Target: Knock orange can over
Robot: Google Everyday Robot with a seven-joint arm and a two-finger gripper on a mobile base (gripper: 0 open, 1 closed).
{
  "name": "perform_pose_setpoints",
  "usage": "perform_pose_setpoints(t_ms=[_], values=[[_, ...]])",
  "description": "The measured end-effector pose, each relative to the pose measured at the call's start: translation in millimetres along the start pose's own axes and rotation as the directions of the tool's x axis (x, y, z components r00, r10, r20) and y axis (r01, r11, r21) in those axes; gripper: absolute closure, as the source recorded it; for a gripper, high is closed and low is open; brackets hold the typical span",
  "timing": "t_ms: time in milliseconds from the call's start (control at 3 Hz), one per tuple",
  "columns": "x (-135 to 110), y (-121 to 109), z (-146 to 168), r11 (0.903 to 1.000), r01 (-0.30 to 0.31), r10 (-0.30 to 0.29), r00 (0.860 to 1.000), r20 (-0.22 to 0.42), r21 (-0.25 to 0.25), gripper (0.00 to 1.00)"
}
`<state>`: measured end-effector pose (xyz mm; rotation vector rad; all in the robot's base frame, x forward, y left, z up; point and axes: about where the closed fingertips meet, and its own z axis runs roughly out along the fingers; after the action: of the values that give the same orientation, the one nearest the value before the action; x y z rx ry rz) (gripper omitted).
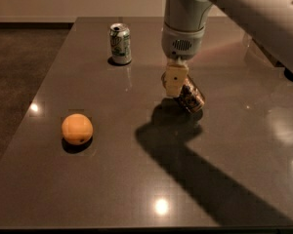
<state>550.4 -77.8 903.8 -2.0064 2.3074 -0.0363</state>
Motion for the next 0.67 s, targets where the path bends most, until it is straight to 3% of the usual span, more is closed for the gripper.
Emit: perform_pose_setpoints(t_ms=[333, 667], values=[[-3.9, 1.1, 7.4, 0.9997, 0.024, -0.025, 0.999, -0.024, -0.009, 0.26], [-6.4, 4.3, 13.1, 0.999, 0.039, -0.039, 0.999, -0.027, -0.02, 0.04]])
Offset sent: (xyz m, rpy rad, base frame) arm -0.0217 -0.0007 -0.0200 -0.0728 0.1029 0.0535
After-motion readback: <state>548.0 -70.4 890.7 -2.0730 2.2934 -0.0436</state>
